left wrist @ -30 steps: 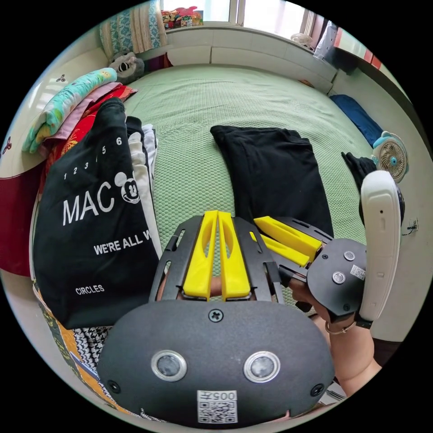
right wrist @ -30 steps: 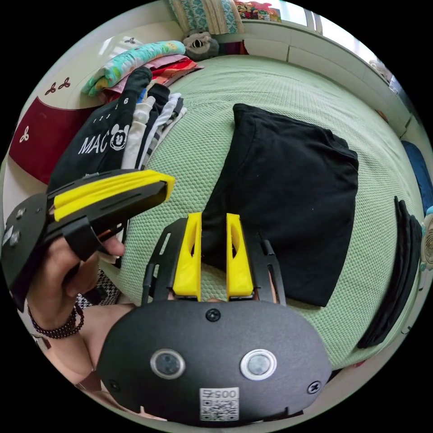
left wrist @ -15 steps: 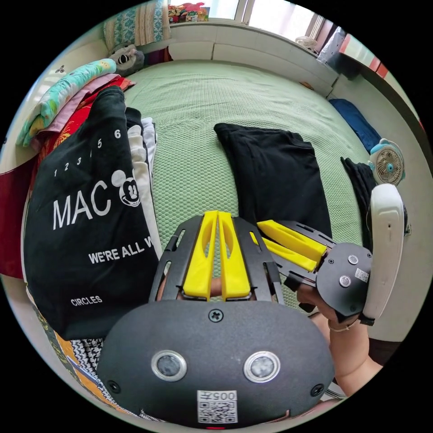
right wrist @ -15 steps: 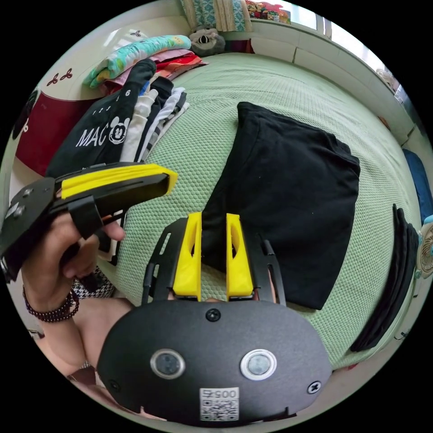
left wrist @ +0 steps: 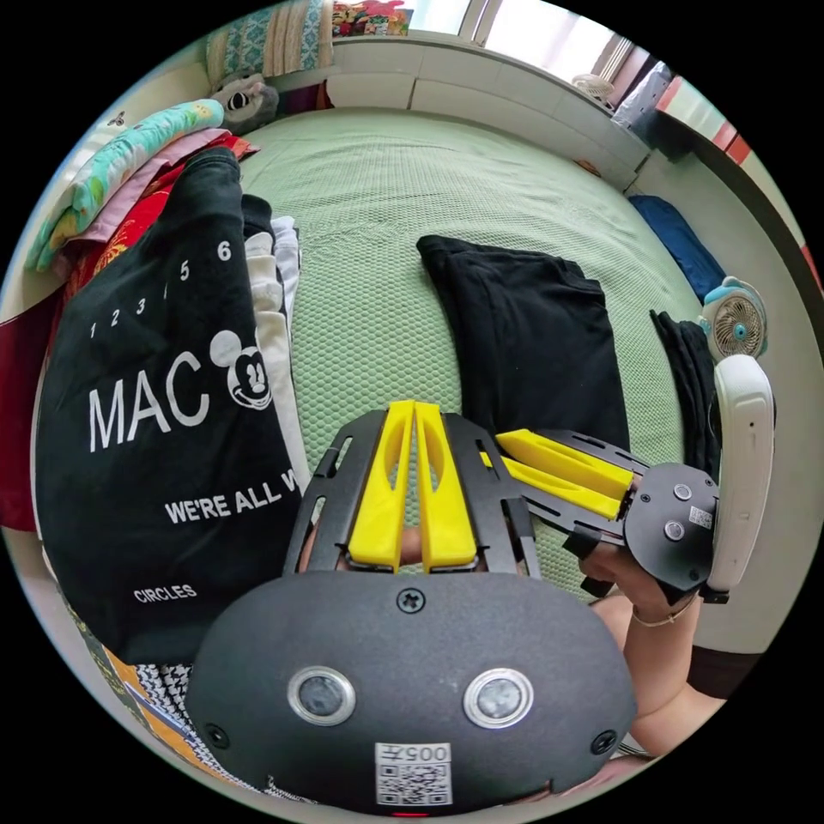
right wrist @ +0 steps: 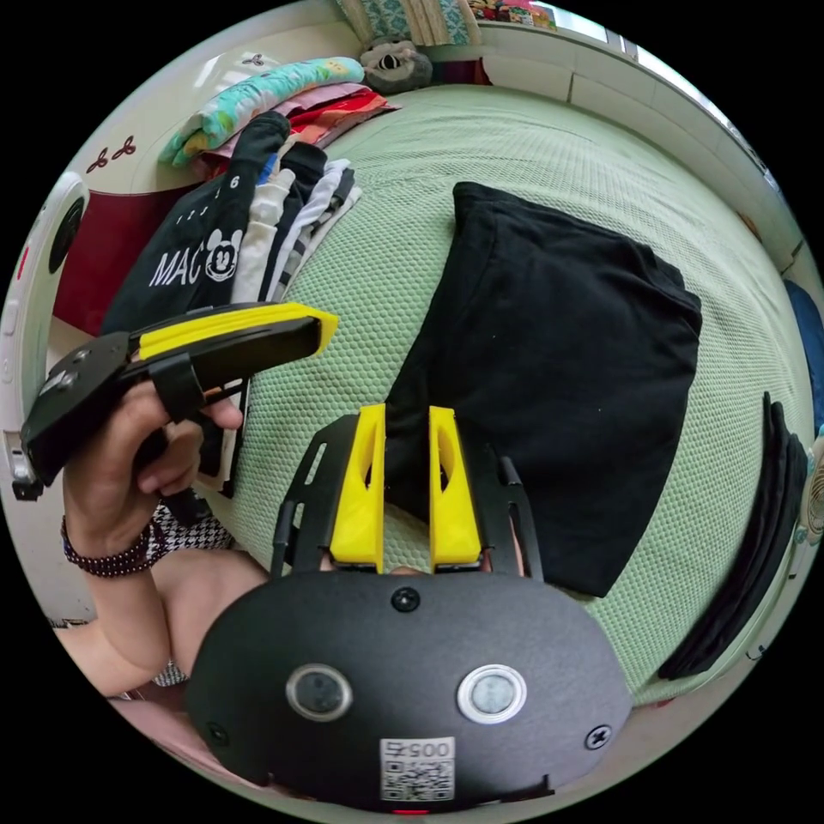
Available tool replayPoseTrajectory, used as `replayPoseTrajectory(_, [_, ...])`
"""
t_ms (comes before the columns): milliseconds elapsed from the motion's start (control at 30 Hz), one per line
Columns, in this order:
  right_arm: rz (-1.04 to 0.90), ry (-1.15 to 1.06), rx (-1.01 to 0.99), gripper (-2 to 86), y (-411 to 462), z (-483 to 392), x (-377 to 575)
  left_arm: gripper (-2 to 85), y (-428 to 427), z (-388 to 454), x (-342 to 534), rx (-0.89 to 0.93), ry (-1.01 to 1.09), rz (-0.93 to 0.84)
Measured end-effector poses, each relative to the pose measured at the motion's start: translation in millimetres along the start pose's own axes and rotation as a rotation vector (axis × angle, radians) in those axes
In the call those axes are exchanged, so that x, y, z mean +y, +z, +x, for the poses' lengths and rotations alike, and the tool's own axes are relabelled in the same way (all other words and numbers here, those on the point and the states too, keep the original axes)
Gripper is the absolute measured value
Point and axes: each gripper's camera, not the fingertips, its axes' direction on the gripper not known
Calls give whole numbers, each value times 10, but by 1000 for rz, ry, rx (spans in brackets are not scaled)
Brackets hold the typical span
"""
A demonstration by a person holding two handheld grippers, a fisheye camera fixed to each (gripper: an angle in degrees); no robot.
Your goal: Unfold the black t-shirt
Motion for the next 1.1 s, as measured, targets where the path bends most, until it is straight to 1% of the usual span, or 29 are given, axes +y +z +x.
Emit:
replayPoseTrajectory(267, [47, -44, 51, 39, 25, -68, 56, -2, -83, -11, 84, -1, 21, 13])
replayPoseTrajectory(1100, [49, -43, 94, 39, -8, -121, -1, -2, -388, -148, 254, -20, 21, 33])
